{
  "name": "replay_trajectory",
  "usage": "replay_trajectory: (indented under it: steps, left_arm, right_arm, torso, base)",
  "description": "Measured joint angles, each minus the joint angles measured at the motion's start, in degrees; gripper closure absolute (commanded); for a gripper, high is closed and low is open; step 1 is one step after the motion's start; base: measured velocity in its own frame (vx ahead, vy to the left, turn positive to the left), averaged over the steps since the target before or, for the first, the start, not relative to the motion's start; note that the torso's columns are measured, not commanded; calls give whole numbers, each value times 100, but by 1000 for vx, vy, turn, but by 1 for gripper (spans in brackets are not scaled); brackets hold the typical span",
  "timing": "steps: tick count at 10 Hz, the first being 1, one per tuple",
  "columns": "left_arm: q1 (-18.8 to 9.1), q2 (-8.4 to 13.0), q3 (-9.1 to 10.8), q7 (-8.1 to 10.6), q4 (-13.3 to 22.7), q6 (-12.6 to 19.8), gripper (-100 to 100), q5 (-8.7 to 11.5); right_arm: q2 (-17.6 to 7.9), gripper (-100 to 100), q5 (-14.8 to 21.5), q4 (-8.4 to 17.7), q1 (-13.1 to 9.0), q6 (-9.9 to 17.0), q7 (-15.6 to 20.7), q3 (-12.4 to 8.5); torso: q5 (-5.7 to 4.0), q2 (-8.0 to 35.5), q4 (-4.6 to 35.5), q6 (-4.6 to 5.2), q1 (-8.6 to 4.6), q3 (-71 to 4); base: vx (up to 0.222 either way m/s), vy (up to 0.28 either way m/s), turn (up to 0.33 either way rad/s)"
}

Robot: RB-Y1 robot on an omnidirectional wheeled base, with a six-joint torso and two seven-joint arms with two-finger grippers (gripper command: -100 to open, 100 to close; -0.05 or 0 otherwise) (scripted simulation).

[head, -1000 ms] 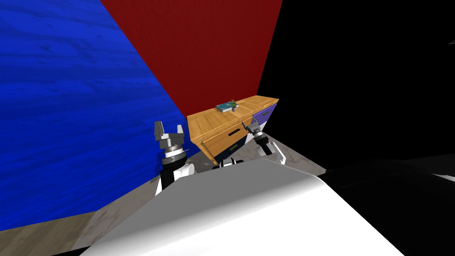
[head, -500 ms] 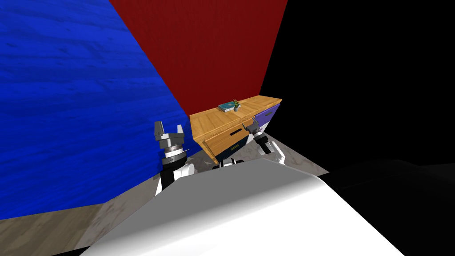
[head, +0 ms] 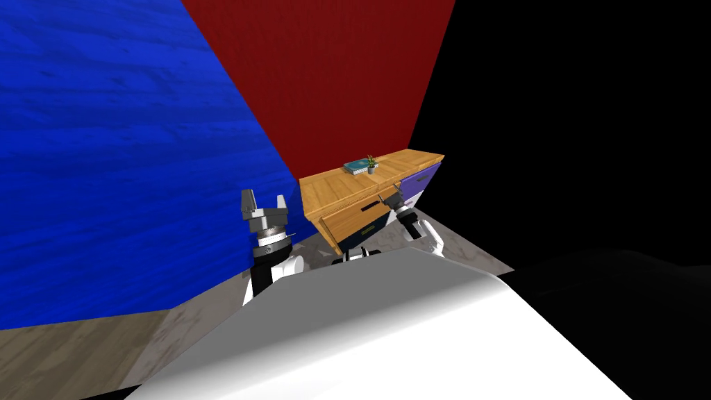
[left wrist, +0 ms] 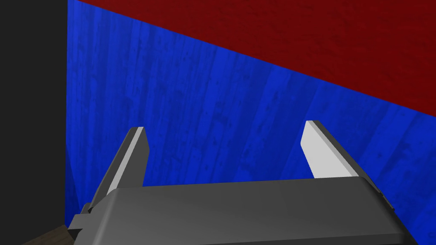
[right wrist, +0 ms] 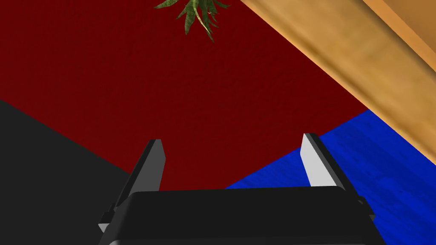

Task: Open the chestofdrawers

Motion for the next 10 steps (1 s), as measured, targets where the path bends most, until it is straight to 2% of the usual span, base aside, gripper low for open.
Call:
replay_trajectory:
  steps: [5,7,10]
  left_arm:
    - [0,0,0,0,0,0,0,0]
    - [1,0,0,0,0,0,0,0]
    - [0,0,0,0,0,0,0,0]
  right_arm:
    - [-29,-100,409,398,-168,-10,779,-119]
    - [-18,-100,506,483,-210,1,1060,-130]
    - [9,-100,821,795,-346,-8,1566,-203]
  torso:
    - [0,-1,0,1,-1,-1]
    - [0,0,0,4,0,0]
    - [0,3,1,2,-1,2]
  base:
    - [-14,4,54]
    - [-14,2,43]
    - [-22,-1,66]
